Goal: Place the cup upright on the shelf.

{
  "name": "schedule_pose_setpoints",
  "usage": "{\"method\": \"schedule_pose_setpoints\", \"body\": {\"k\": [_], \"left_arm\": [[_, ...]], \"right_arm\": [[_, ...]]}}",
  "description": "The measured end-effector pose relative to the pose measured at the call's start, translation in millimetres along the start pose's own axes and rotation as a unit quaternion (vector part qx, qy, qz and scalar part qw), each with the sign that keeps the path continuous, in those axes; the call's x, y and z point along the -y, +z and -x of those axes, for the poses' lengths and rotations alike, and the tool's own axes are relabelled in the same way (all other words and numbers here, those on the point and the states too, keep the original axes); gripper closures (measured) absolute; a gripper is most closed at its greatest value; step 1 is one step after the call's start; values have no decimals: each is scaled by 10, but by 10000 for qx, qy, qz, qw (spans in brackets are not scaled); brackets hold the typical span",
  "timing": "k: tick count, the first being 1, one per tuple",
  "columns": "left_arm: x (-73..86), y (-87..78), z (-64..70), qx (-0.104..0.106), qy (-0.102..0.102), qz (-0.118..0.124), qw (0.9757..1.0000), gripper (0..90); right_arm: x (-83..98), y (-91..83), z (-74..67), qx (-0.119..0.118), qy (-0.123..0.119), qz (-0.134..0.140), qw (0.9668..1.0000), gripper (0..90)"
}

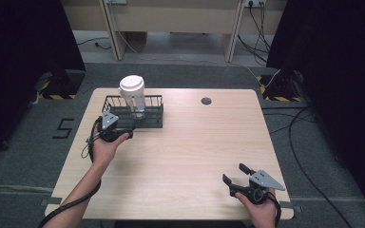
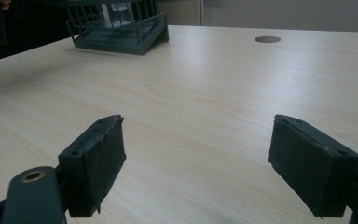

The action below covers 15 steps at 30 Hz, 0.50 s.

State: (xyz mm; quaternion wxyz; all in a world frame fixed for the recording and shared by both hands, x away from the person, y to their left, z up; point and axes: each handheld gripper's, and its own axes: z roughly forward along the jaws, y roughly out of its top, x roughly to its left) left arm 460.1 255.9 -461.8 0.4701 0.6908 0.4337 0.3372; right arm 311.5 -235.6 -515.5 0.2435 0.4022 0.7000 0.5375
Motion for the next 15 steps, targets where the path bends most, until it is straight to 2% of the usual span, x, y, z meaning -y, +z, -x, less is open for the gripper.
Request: {"method": "schedule_pose_setpoints", "body": {"k": [15], "left_arm": [[84, -274, 90, 146, 20, 112, 9998, 152]], "right_arm": [[0, 0, -2, -1, -6, 3, 10000, 187]]}}
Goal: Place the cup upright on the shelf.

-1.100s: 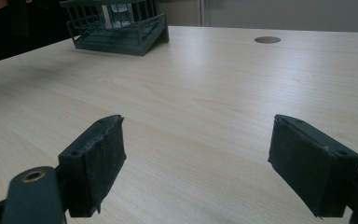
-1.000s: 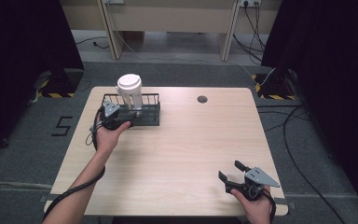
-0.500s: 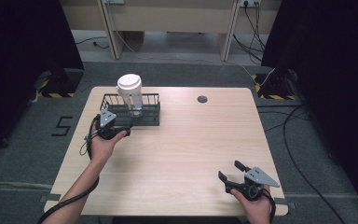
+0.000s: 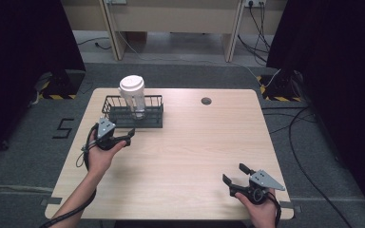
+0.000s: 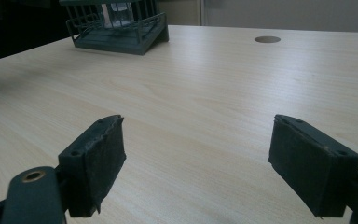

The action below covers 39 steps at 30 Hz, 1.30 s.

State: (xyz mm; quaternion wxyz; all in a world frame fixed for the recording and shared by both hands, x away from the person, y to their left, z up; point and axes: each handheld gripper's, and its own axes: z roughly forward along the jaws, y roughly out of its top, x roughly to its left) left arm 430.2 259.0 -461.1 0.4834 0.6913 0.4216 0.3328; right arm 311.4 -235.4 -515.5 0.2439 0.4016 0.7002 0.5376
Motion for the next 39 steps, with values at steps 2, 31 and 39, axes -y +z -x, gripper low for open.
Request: {"method": "schedule_pose_setpoints", "body": {"k": [2, 31, 39], "left_arm": [[21, -40, 10, 13, 13, 4, 10000, 152], [626, -565, 72, 18, 5, -136, 9999, 154], [740, -627, 101, 14, -163, -118, 9998, 157]], "right_arm": [[0, 0, 0, 2, 0, -2, 10000, 187], [-1, 0, -6, 31, -41, -12, 10000, 187], [-1, 1, -9, 28, -61, -22, 10000, 187]]}}
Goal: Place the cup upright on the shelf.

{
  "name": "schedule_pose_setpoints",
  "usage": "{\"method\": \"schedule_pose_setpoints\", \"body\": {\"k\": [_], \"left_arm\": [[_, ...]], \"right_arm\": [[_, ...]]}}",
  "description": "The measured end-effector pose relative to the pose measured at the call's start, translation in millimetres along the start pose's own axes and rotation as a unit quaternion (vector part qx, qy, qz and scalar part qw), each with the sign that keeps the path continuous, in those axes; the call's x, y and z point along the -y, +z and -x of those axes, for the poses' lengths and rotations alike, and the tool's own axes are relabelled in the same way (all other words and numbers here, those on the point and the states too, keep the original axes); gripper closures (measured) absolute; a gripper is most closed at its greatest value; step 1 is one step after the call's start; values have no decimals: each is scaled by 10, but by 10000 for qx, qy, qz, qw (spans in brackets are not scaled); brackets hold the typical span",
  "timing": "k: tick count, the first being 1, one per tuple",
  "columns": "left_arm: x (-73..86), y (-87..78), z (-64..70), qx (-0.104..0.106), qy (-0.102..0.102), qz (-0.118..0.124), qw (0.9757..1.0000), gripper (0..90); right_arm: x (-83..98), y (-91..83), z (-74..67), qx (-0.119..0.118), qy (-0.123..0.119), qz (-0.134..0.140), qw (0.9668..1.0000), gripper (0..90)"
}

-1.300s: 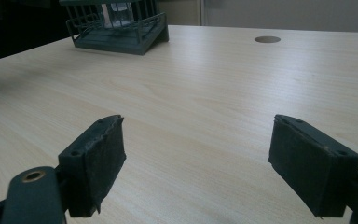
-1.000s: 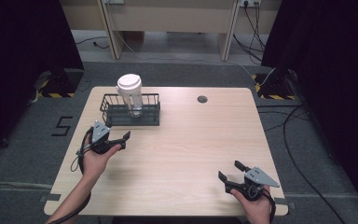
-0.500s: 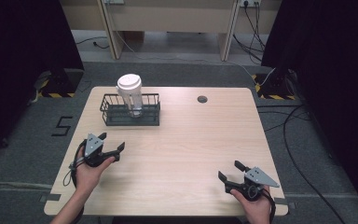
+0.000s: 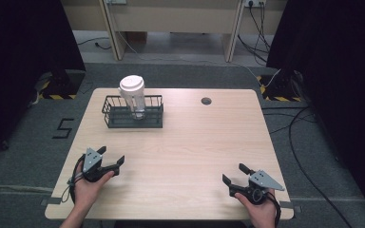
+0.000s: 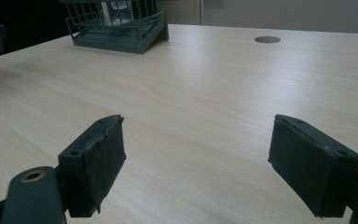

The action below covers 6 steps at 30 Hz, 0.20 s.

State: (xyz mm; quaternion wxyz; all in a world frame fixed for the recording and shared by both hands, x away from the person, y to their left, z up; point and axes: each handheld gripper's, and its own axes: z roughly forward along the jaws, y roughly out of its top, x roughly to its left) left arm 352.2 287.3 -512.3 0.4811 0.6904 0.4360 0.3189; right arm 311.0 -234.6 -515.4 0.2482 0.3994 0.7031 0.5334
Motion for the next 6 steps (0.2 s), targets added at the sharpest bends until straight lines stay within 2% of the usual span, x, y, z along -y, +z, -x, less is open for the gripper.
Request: {"method": "schedule_pose_setpoints", "body": {"k": [6], "left_arm": [[2, -40, -8, -81, 19, 68, 9999, 157]], "right_arm": [[0, -2, -2, 7, -13, 1, 10000, 182]]}}
